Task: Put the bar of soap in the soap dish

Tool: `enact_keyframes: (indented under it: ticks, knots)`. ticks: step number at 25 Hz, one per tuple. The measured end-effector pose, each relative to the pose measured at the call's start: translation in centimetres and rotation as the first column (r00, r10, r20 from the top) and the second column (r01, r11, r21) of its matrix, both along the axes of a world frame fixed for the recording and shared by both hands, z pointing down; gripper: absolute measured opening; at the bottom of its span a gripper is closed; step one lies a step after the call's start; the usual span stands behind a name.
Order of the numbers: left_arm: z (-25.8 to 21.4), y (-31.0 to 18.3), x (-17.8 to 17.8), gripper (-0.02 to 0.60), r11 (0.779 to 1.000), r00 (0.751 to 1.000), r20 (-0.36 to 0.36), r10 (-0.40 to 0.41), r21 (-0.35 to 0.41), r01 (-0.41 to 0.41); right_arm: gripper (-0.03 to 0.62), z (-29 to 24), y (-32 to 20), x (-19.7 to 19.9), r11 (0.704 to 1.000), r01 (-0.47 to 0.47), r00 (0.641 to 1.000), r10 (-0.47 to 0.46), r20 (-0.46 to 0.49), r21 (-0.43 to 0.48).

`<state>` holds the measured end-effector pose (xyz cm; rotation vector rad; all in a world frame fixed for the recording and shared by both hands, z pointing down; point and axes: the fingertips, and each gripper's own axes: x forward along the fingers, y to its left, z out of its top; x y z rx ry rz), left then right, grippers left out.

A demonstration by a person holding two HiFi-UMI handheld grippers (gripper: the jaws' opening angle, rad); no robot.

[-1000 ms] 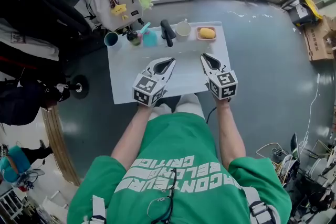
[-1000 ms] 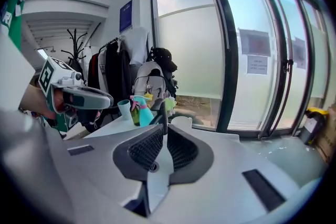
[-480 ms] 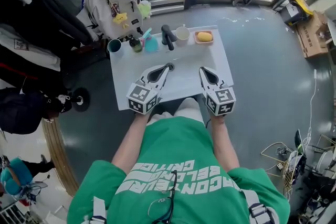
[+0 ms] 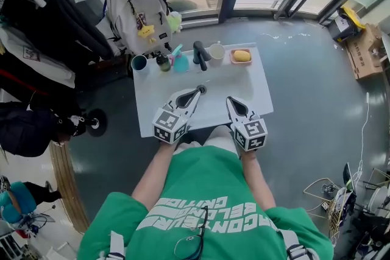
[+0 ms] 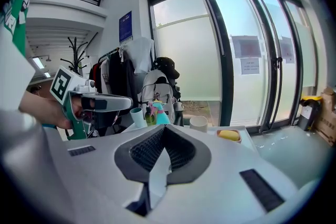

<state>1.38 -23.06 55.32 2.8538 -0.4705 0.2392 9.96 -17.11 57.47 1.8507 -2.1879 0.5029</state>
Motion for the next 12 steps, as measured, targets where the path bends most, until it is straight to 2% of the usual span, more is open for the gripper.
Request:
enact_keyframes:
  ticks: [12]
  knots:
    - [0.4, 0.1, 0.8, 0.008, 1.0, 1.0, 0.019, 0.012, 0.002, -0.012, 0.014, 0.1, -1.1, -0.7, 0.999, 0.033, 0.999, -0.033, 0.007, 0.006]
